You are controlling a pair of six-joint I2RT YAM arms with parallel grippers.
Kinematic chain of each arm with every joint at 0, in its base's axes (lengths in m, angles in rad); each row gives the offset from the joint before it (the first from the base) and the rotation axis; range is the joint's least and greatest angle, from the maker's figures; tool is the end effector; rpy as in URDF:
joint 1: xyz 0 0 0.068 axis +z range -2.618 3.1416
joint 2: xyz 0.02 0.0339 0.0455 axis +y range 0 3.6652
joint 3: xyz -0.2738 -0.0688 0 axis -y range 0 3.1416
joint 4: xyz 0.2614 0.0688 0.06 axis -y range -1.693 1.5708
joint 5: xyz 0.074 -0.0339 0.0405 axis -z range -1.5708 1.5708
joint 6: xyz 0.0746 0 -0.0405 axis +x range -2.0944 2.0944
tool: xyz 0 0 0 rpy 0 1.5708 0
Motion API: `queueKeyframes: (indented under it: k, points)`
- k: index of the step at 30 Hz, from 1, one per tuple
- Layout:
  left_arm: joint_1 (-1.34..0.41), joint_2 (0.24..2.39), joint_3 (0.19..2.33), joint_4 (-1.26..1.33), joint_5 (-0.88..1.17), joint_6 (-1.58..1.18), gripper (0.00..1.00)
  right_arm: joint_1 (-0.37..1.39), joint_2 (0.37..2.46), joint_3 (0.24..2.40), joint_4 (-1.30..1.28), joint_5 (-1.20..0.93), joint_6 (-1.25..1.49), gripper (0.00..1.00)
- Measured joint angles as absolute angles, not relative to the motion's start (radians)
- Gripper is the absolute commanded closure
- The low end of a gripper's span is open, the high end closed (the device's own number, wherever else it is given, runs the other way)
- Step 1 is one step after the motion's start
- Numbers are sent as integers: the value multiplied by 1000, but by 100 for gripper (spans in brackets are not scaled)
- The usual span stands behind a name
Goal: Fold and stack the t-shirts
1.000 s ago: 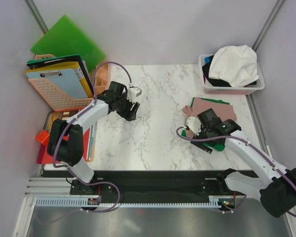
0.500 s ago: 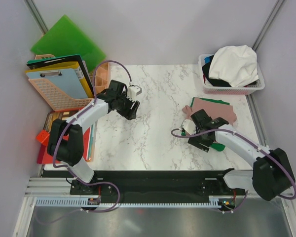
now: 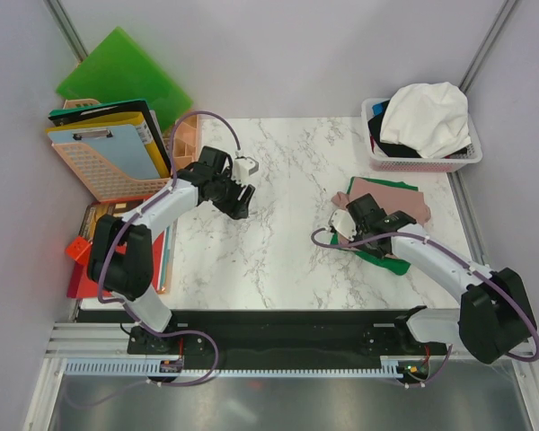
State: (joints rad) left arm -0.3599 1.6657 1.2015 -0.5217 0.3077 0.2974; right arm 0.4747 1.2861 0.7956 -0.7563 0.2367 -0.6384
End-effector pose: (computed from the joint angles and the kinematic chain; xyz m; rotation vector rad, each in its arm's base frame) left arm 0.3539 -0.1573 0.2017 0.9309 2.3629 -0.4171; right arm 0.2291 0.0981 0.1672 -1.4408 2.4194 -0.3713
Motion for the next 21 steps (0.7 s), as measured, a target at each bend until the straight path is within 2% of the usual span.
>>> queueKeyframes:
  k: [21]
  points:
    - [-360, 1694, 1201, -525, 322, 297, 31, 334, 1244, 1034, -663, 355, -734, 100]
